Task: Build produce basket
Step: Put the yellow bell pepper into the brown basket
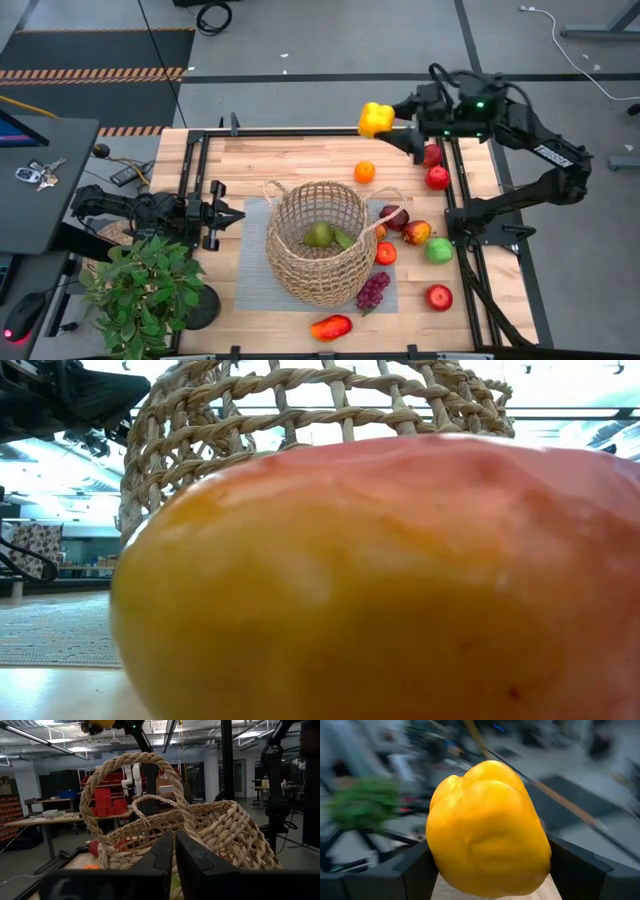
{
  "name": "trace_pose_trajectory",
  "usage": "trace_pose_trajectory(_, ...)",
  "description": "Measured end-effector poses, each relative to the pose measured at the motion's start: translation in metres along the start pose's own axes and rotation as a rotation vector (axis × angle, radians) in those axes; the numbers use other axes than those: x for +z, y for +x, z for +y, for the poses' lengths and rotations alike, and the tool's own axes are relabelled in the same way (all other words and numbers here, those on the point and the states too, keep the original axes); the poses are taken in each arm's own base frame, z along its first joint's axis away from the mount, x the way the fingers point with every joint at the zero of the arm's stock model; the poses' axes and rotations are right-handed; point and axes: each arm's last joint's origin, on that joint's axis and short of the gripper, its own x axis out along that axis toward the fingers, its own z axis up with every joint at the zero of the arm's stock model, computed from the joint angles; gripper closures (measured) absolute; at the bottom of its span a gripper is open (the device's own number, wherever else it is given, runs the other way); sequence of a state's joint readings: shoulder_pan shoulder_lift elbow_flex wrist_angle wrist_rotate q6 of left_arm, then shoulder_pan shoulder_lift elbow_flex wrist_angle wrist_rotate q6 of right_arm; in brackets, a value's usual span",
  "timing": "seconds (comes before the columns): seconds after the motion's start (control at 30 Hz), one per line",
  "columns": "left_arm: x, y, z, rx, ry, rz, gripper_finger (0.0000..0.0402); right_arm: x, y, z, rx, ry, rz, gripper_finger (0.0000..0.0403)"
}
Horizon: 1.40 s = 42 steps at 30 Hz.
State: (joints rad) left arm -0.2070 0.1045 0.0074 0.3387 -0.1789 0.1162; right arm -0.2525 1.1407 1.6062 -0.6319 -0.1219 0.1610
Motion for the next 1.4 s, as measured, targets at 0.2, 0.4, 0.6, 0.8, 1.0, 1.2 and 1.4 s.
trace_pose_trajectory(0.2, 0.000, 0.000, 0.000, 0.000, 0.000, 0.000, 0.0371, 0.006, -0.004, 0.010, 0.059, -0.072, -0.072, 0.0075)
trace_pose_trajectory(0.4, 0.000, 0.000, 0.000, 0.000, 0.000, 0.000, 0.0366, 0.004, 0.001, 0.009, 0.047, -0.060, -0.054, 0.0075)
trace_pose_trajectory(0.6, 0.000, 0.000, 0.000, 0.000, 0.000, 0.000, 0.0374, -0.004, 0.031, 0.022, -0.024, -0.089, -0.025, 0.0075)
trace_pose_trajectory(0.8, 0.000, 0.000, 0.000, 0.000, 0.000, 0.000, 0.0374, -0.014, 0.049, 0.042, -0.084, -0.442, 0.019, 0.0075)
trace_pose_trajectory(1.0, 0.000, 0.000, 0.000, 0.000, 0.000, 0.000, 0.0366, -0.024, 0.057, 0.060, -0.150, -1.005, 0.097, 0.0075)
trace_pose_trajectory(1.2, 0.000, 0.000, 0.000, 0.000, 0.000, 0.000, 0.0370, -0.034, 0.069, 0.067, -0.283, -1.408, 0.263, 0.0073)
trace_pose_trajectory(1.4, 0.000, 0.000, 0.000, 0.000, 0.000, 0.000, 0.0376, -0.044, 0.084, 0.071, -0.446, -1.590, 0.450, 0.0062)
